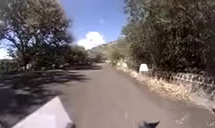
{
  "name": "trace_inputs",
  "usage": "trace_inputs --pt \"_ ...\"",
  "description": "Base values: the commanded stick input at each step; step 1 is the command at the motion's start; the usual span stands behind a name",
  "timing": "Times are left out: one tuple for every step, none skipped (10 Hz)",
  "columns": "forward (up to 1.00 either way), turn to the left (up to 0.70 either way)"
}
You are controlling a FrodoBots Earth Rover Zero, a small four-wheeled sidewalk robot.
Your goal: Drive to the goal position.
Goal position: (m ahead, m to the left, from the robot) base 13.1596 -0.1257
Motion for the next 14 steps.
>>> trace_inputs --pt "0.5 0.0" --pt "0.5 0.0" --pt "0.5 0.0" --pt "0.5 0.0" --pt "0.5 0.0" --pt "0.5 0.0" --pt "0.5 0.0" --pt "0.5 0.0" --pt "0.5 0.0" --pt "0.5 0.0" --pt "0.5 0.0" --pt "0.5 0.0" --pt "0.5 0.0" --pt "0.5 -0.18"
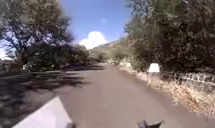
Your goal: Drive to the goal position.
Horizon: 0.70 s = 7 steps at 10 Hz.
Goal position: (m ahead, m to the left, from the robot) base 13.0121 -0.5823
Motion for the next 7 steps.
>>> trace_inputs --pt "0.5 -0.5" --pt "0.5 -0.5" --pt "0.5 -0.46" --pt "0.5 0.0" --pt "0.5 0.0" --pt "0.5 0.0" --pt "0.5 0.0"
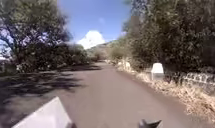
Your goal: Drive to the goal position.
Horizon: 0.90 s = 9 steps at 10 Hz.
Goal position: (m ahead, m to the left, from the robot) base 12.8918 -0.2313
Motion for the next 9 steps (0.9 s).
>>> trace_inputs --pt "0.5 0.0" --pt "0.5 0.0" --pt "0.5 0.0" --pt "0.5 0.0" --pt "0.5 0.0" --pt "0.5 0.0" --pt "0.5 0.0" --pt "0.5 0.0" --pt "0.5 0.0"
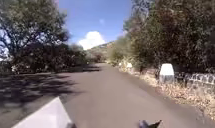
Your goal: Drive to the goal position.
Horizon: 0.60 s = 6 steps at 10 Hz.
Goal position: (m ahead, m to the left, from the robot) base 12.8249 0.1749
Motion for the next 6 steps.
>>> trace_inputs --pt "0.5 0.0" --pt "0.5 0.0" --pt "0.5 0.0" --pt "0.5 0.0" --pt "0.5 0.0" --pt "0.5 0.0"
